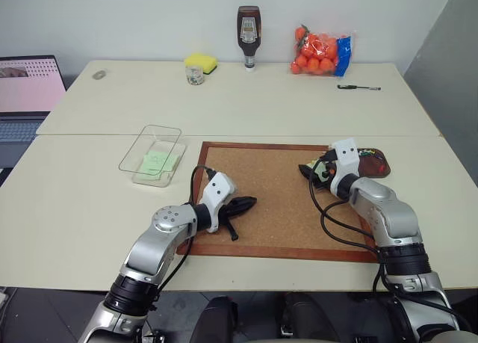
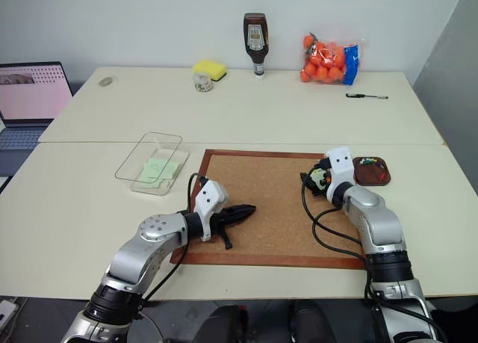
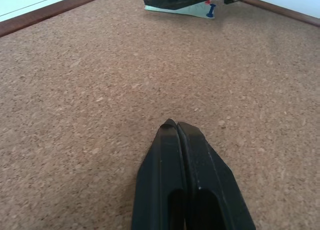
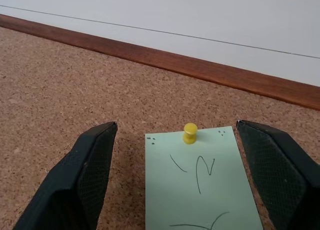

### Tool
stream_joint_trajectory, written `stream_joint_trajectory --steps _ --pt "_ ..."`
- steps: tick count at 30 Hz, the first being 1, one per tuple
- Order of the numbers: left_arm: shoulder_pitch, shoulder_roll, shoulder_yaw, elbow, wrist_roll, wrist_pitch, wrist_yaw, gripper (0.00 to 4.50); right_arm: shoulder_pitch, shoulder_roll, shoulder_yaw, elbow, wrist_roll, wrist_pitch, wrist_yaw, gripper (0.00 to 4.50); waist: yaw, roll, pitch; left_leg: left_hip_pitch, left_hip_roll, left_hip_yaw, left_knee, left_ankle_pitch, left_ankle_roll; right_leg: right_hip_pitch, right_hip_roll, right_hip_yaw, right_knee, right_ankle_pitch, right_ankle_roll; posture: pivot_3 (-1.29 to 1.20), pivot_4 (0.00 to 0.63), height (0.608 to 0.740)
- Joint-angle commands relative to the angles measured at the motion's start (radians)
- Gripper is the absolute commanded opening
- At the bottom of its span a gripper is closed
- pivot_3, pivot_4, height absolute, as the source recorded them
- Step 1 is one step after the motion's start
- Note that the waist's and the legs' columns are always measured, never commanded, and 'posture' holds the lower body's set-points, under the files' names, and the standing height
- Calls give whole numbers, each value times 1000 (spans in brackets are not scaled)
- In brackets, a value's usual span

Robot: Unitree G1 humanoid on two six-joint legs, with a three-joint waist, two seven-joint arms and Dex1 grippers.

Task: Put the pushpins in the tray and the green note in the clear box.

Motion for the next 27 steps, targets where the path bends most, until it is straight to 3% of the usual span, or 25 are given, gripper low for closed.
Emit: stream_joint_trajectory --steps 1,3,6,19,21,27 --pt "1 1 3 -41 6 -5 10 3 -24 -1 -3 -4 -11 -38 14 3859 0 0 0 0 0 0 0 0 0 0 0 0 0 0 0 0 150 740" --pt "1 0 3 -42 7 -5 13 0 -26 2 4 13 -19 -53 16 3671 0 0 0 0 0 0 0 0 0 0 0 0 0 0 0 0 150 740" --pt "2 -1 4 -44 7 -5 17 0 -28 3 9 31 -29 -71 18 2875 -1 0 0 0 0 0 0 0 0 0 0 0 0 0 0 0 150 740" --pt "7 -5 0 -47 5 -8 22 0 -45 3 2 70 -60 -101 19 579 -1 0 0 0 0 0 0 0 0 0 0 0 0 0 0 0 150 740" --pt "8 -6 -1 -47 5 -9 22 0 -45 2 0 66 -63 -101 21 70 -1 0 0 0 0 0 0 0 0 0 0 0 0 0 0 0 150 740" --pt "13 -4 -10 -44 12 -6 23 0 -31 2 -13 2 -43 -104 34 16 -1 0 0 0 0 0 0 0 0 0 0 0 0 0 0 0 150 740"
